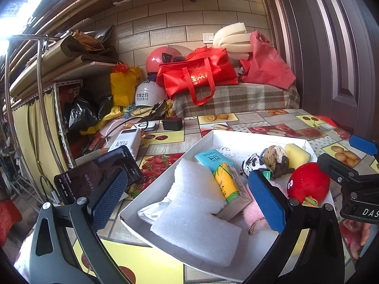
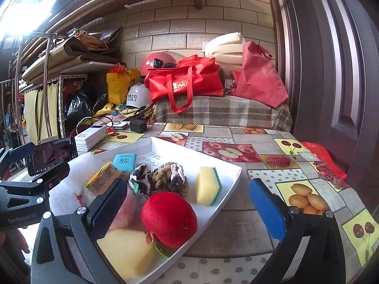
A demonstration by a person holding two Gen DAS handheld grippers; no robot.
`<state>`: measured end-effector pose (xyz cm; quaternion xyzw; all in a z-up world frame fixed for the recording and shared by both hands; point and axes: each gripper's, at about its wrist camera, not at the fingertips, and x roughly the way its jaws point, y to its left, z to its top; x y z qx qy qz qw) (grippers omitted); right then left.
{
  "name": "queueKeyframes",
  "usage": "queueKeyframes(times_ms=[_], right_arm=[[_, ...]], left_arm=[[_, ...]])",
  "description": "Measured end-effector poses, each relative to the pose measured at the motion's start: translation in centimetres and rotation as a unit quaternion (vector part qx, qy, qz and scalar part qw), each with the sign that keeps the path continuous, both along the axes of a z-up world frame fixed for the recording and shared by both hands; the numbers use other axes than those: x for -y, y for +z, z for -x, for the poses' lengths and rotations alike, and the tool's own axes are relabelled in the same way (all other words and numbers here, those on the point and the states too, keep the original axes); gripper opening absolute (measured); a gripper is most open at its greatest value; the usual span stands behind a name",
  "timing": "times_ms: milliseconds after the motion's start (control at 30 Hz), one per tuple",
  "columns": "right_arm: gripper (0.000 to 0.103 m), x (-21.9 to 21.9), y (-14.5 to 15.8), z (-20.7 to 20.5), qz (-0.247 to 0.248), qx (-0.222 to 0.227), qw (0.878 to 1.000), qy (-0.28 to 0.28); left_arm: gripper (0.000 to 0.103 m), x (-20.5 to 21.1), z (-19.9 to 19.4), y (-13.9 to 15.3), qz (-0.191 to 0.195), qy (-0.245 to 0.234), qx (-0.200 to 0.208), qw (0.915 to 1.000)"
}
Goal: Organize soft objects
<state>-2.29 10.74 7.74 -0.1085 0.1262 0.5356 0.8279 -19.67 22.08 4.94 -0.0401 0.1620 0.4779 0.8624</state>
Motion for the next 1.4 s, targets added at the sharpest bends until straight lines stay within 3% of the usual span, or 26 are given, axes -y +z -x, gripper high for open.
queueKeyframes(times_ms=[467, 600, 667, 767, 967, 1067, 1233, 1400], right_arm=[[0.103, 5.8, -0.2, -0.6, 0.001, -0.034, 0.999, 0.019], [0.103, 8.7, -0.1, -1.7, -0.006, -0.045, 0.999, -0.002], [0.103, 10.7, 0.4, -2.7, -0.031, -0.057, 0.998, -0.024], [0.103, 14.6, 1.3, -3.9, -0.117, -0.075, 0.988, -0.059], [0.103, 17.9, 1.1, -4.1, -0.105, -0.098, 0.987, -0.071], [0.103, 19.3, 1.3, -3.0, -0.123, -0.063, 0.987, -0.086], [0.103, 18.6, 1.6, -1.4, -0.114, -0.013, 0.989, -0.088], [0.103, 18.0, 1.9, -0.2, -0.119, 0.027, 0.988, -0.092]], left_arm=[[0.103, 6.4, -1.3, -0.4, 0.015, -0.049, -0.027, 0.9983], [0.103, 8.5, -1.6, -0.3, 0.023, -0.071, -0.021, 0.9970], [0.103, 9.0, -1.9, -0.3, 0.021, -0.071, -0.025, 0.9969], [0.103, 9.3, -2.1, -0.1, 0.017, -0.061, -0.027, 0.9976], [0.103, 10.0, -1.3, 0.2, 0.043, -0.042, 0.001, 0.9982], [0.103, 11.2, -0.8, 0.5, 0.045, -0.035, 0.019, 0.9982], [0.103, 13.8, -0.5, 1.5, -0.024, -0.026, 0.023, 0.9991], [0.103, 14.1, -1.8, 1.3, -0.035, -0.009, -0.018, 0.9992]])
